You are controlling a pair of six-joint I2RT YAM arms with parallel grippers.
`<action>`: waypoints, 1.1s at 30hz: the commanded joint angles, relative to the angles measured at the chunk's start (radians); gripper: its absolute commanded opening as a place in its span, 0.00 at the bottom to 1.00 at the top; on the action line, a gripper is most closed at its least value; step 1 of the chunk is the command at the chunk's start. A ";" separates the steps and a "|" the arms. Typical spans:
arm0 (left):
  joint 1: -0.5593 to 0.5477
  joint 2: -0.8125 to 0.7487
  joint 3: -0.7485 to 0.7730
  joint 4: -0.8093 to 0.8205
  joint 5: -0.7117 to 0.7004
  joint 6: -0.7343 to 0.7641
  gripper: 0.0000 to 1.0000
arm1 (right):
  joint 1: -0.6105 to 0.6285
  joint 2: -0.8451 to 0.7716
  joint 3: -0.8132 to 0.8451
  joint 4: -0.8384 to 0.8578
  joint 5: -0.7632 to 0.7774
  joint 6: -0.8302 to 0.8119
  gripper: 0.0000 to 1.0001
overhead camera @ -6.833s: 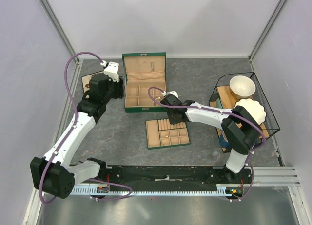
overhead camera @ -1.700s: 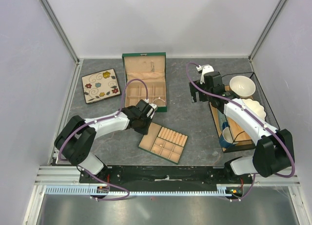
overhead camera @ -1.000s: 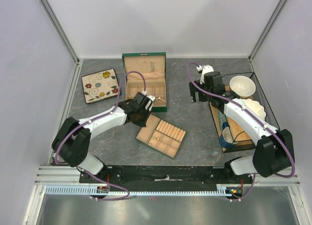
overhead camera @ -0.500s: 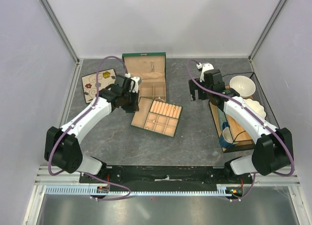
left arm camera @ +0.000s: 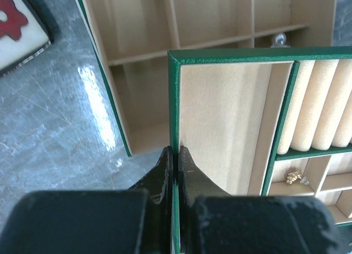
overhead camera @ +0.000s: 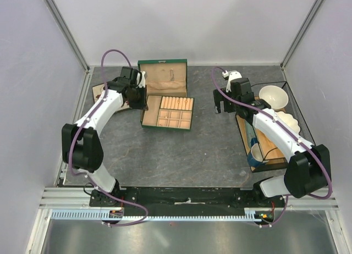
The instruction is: Organize the mixed jewelry
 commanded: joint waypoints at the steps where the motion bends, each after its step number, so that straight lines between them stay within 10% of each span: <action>1: 0.026 0.073 0.120 -0.014 0.024 0.026 0.02 | -0.003 -0.032 0.033 0.007 -0.015 0.012 0.98; 33: 0.089 0.308 0.320 -0.036 -0.046 -0.075 0.02 | -0.014 -0.043 -0.009 0.018 -0.082 0.044 0.98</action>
